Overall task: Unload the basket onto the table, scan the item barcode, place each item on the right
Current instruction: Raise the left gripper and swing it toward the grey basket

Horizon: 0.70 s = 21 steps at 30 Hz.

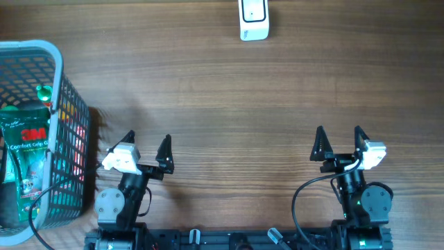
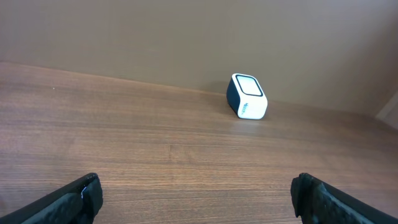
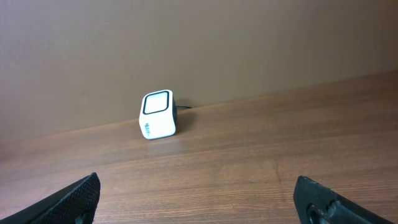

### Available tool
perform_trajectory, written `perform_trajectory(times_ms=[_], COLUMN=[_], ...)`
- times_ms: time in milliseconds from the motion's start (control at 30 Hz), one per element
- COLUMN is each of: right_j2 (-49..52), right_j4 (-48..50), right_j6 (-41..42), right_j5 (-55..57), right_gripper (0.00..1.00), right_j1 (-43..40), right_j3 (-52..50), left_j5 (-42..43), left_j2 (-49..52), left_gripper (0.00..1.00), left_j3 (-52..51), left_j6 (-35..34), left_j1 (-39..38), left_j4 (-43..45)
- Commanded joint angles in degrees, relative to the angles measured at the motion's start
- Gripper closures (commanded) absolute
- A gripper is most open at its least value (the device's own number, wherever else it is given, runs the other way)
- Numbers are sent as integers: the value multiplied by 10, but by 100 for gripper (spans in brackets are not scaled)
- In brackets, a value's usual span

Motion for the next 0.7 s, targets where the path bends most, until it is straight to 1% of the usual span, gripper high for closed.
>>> perform_trajectory(times_ms=[0,167,200,267,333,667], right_j2=[-6,-6,-6,-6,-6,-6], right_j4=[2,2,2,2,2,2], right_j6=[-10,-10,-10,-10,-10,-10], right_j5=[-8,-8,-8,-8,-8,-8], right_gripper=[0,0,0,0,0,0], right_j1=[4,4,4,4,4,4], right_j3=[-1,-1,-1,-1,-1,-1], left_j5=[-8,-19,-35,-103,-119,-115], left_j2=[-4,-4,-4,-2,4,17], left_gripper=[0,0,0,0,0,0], left_j3=[-7,-7,-7,-7,-7,-7], left_j6=[9,9,9,9,9,7], left_j1=[6,6,6,6,6,6], left_j4=[3,2,1,-5,-3,-3])
